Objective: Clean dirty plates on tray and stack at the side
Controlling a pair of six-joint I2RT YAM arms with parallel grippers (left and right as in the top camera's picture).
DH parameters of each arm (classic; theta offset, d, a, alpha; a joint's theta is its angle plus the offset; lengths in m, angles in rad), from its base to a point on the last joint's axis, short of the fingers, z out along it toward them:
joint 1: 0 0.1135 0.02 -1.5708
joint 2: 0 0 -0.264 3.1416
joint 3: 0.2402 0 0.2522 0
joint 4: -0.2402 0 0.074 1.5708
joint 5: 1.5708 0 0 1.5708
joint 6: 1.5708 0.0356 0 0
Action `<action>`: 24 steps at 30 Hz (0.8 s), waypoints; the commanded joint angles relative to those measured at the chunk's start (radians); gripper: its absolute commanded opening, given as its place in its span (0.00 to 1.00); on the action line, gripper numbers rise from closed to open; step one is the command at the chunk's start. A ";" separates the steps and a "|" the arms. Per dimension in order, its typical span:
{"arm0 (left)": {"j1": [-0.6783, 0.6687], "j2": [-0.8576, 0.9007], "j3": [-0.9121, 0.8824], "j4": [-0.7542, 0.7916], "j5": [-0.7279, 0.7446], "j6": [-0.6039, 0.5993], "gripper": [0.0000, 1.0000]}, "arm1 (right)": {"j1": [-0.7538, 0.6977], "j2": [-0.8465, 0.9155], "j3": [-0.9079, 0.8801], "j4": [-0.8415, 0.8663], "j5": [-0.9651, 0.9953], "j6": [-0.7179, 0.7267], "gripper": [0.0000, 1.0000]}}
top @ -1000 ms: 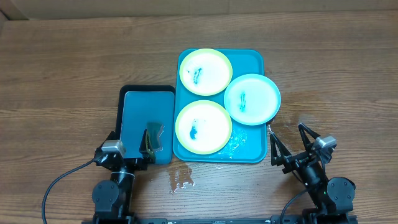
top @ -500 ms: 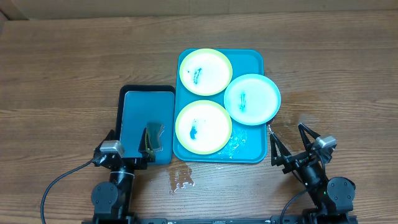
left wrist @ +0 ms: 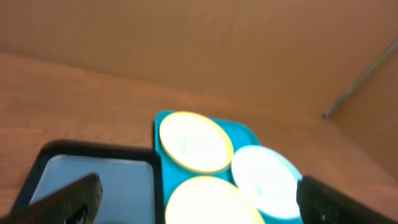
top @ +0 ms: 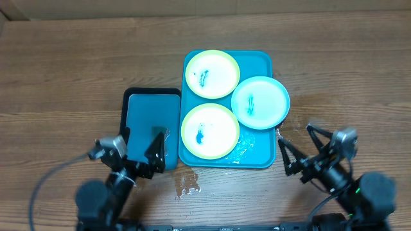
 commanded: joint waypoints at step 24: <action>0.008 0.869 0.947 -0.986 -0.048 0.160 1.00 | 0.438 1.260 0.630 -0.497 0.350 0.166 0.81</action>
